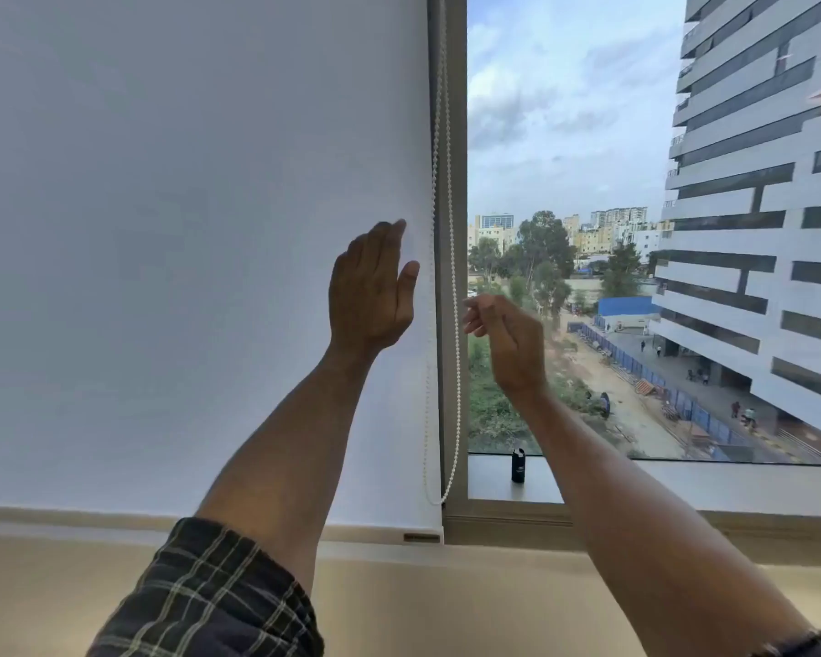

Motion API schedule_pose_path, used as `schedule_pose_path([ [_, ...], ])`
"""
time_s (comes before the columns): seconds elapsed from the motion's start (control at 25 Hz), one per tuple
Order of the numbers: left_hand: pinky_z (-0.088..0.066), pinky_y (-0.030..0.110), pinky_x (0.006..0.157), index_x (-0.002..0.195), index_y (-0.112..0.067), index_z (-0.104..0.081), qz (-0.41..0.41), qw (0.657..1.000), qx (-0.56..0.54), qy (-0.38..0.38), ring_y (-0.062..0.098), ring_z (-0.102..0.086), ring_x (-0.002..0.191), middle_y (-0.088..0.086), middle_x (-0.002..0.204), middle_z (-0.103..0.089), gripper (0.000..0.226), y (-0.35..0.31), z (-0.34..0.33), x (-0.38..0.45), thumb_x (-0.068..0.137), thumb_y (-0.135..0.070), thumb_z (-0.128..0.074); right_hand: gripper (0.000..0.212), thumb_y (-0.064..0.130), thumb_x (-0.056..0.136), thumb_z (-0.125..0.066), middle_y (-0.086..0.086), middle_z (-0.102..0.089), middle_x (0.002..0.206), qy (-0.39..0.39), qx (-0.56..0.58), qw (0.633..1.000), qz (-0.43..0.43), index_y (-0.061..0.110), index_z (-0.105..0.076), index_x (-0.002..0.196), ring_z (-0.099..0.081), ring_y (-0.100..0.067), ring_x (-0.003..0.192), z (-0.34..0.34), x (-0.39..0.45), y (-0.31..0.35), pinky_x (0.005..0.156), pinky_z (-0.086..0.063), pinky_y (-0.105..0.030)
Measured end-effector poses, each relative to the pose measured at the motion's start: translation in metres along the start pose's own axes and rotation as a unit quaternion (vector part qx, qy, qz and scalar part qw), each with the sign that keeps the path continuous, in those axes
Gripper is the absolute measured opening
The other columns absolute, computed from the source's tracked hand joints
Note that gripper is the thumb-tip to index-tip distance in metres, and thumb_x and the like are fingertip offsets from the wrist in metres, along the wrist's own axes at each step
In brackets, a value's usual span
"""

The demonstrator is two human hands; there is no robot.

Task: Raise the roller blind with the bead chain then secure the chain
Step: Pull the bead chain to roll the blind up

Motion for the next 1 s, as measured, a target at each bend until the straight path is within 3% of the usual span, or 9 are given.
schedule_pose_path([
  [0.2, -0.053, 0.045, 0.071, 0.108, -0.009, -0.064, 0.034, 0.995, -0.095, 0.009, 0.025, -0.063, 0.083, 0.008, 0.097, -0.070, 0.033, -0.019, -0.015, -0.010, 0.106, -0.029, -0.038, 0.039, 0.028, 0.109, -0.040, -0.029, -0.074, 0.084, 0.149, 0.183, 0.960, -0.153, 0.001, -0.068, 0.108, -0.072, -0.043, 0.071, -0.074, -0.055, -0.019, 0.068, -0.057, -0.045],
  [0.28, -0.053, 0.045, 0.066, 0.097, -0.011, -0.062, 0.076, 0.986, -0.146, 0.022, 0.023, -0.061, 0.075, 0.005, 0.086, -0.067, 0.032, -0.013, -0.022, -0.014, 0.106, -0.029, -0.037, 0.034, 0.025, 0.108, -0.043, -0.021, -0.065, 0.067, 0.142, 0.263, 0.936, -0.188, 0.011, -0.068, 0.091, -0.061, -0.030, 0.052, -0.081, -0.065, -0.021, 0.050, -0.050, -0.035],
  [0.36, -0.055, 0.043, 0.064, 0.090, -0.013, -0.064, 0.149, 0.962, -0.224, 0.042, 0.019, -0.062, 0.070, -0.001, 0.077, -0.066, 0.036, -0.006, -0.031, -0.020, 0.106, -0.032, -0.038, 0.036, 0.029, 0.107, -0.045, -0.002, -0.042, 0.057, 0.112, 0.302, 0.918, -0.231, 0.016, -0.065, 0.080, -0.034, -0.013, 0.042, -0.085, -0.075, -0.033, 0.041, -0.024, -0.024],
  [0.44, -0.053, 0.037, 0.058, 0.081, -0.016, -0.069, 0.267, 0.890, -0.360, 0.083, 0.015, -0.061, 0.059, -0.006, 0.065, -0.063, 0.046, -0.004, -0.051, -0.028, 0.107, -0.036, -0.037, 0.039, 0.033, 0.107, -0.045, 0.003, -0.026, 0.060, 0.075, 0.318, 0.906, -0.267, 0.017, -0.059, 0.075, -0.020, -0.008, 0.044, -0.085, -0.082, -0.045, 0.044, -0.011, -0.025],
  [0.56, -0.043, 0.030, 0.052, 0.073, -0.009, -0.069, 0.404, 0.682, -0.588, 0.160, 0.017, -0.051, 0.046, 0.001, 0.053, -0.058, 0.060, -0.023, -0.083, -0.041, 0.109, -0.040, -0.032, 0.042, 0.039, 0.105, -0.047, 0.005, -0.025, 0.057, 0.044, 0.324, 0.898, -0.296, 0.020, -0.051, 0.068, -0.018, -0.005, 0.040, -0.085, -0.091, -0.056, 0.043, -0.007, -0.024],
  [0.64, -0.032, 0.024, 0.045, 0.064, -0.011, -0.058, 0.433, 0.607, -0.639, 0.188, 0.013, -0.035, 0.039, -0.002, 0.046, -0.043, 0.062, -0.036, -0.089, -0.044, 0.108, -0.045, -0.032, 0.042, 0.043, 0.102, -0.049, 0.007, -0.026, 0.053, 0.039, 0.318, 0.897, -0.305, 0.020, -0.049, 0.067, -0.019, -0.005, 0.038, -0.086, -0.099, -0.061, 0.041, -0.008, -0.023],
  [0.72, -0.019, 0.018, 0.042, 0.056, -0.019, -0.041, 0.450, 0.604, -0.633, 0.179, 0.010, -0.020, 0.037, -0.007, 0.044, -0.031, 0.060, -0.037, -0.087, -0.045, 0.107, -0.050, -0.035, 0.042, 0.043, 0.101, -0.049, 0.008, -0.027, 0.052, 0.038, 0.324, 0.893, -0.309, 0.020, -0.048, 0.066, -0.019, -0.005, 0.037, -0.087, -0.103, -0.064, 0.040, -0.009, -0.021],
  [0.88, -0.018, 0.016, 0.038, 0.050, -0.023, -0.033, 0.458, 0.668, -0.575, 0.117, 0.009, -0.018, 0.033, -0.007, 0.042, -0.028, 0.061, -0.030, -0.071, -0.048, 0.106, -0.046, -0.041, 0.047, 0.039, 0.107, -0.042, 0.001, -0.033, 0.054, 0.032, 0.325, 0.898, -0.295, 0.018, -0.055, 0.067, -0.027, -0.010, 0.040, -0.084, -0.098, -0.071, 0.043, -0.013, -0.027],
  [1.0, -0.022, 0.019, 0.040, 0.051, -0.021, -0.035, 0.463, 0.701, -0.533, 0.094, 0.010, -0.023, 0.034, -0.005, 0.043, -0.029, 0.060, -0.021, -0.066, -0.056, 0.106, -0.045, -0.043, 0.042, 0.033, 0.106, -0.039, -0.006, -0.063, 0.072, 0.006, 0.286, 0.933, -0.217, 0.008, -0.068, 0.089, -0.056, -0.015, 0.059, -0.063, -0.070, -0.065, 0.052, -0.042, -0.028],
])
Point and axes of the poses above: each hand's wrist, its own x-axis towards the middle knuckle, its own z-axis out of the back of the hand, y = z × x, the point moved 10 cm from there along x, towards the middle knuckle
